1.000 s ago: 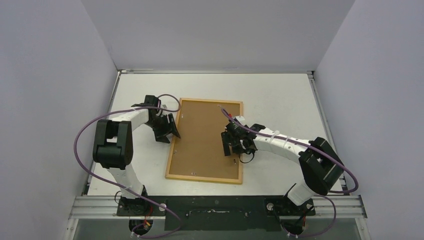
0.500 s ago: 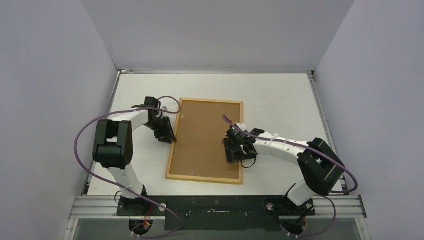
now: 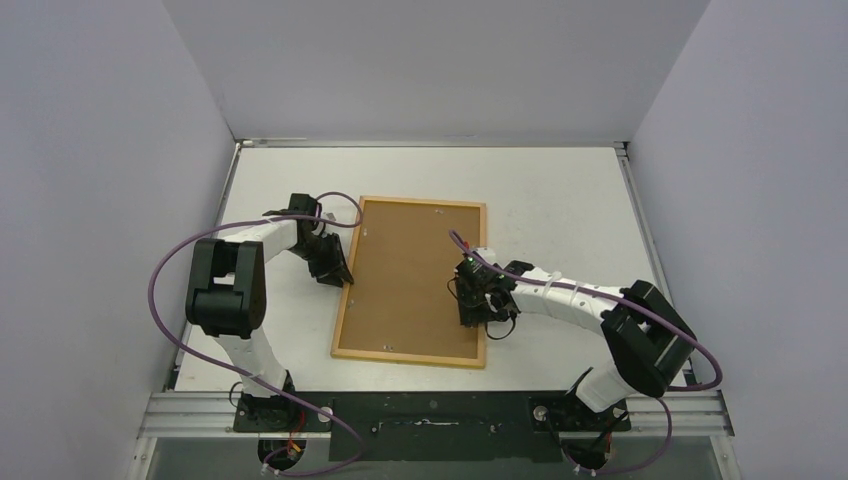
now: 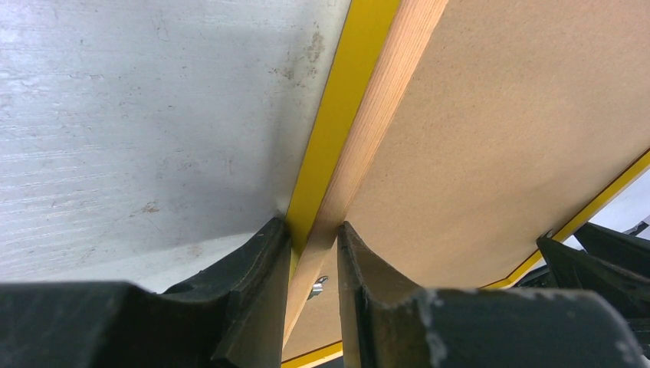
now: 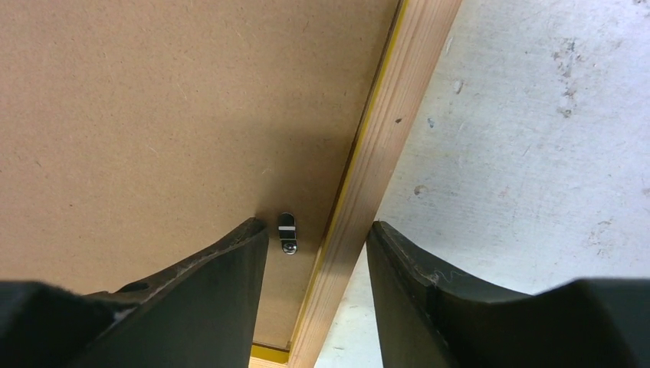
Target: Put the photo into the frame
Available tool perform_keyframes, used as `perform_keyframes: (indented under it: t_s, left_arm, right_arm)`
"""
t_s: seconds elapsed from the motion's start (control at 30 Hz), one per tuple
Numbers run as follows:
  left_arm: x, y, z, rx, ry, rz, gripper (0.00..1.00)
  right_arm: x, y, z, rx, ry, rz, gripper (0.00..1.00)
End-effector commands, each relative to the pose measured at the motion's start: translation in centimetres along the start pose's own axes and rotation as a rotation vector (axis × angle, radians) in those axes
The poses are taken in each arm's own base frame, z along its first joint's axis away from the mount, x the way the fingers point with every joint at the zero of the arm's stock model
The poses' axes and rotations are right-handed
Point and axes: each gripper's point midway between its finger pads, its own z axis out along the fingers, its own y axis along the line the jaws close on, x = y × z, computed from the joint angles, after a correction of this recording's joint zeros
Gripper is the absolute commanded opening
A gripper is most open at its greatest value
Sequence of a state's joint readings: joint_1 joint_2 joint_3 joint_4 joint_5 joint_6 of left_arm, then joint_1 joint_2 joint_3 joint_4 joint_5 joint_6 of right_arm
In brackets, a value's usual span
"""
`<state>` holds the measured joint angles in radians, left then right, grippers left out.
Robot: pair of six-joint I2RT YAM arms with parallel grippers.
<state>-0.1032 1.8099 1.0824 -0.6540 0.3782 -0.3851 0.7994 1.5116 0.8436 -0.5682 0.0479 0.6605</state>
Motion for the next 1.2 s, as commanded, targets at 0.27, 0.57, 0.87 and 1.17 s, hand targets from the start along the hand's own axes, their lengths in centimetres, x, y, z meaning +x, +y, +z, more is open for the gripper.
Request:
perform_keyframes:
  t_s: [0.27, 0.57, 0.87, 1.17]
  left_arm:
    - [0.31, 0.52, 0.63, -0.023, 0.023, -0.015, 0.12]
    - [0.38, 0.65, 0.85, -0.026, 0.03, -0.016, 0.11]
    - [0.22, 0.52, 0.73, -0.024, 0.024, -0.017, 0.11]
    - [0.09, 0.38, 0.6, -0.02, 0.018, -0.016, 0.11]
  right_arm:
    - [0.24, -0.65, -0.5, 0.014, -0.016, -0.009, 0.39]
    - [0.14, -0.86, -0.03, 0.033, -0.021, 0.0, 0.31]
    - [0.4, -0.39, -0.07, -0.009, -0.019, -0.026, 0.27]
    - [0.81, 0.06, -0.18, -0.048, -0.002, -0.068, 0.22]
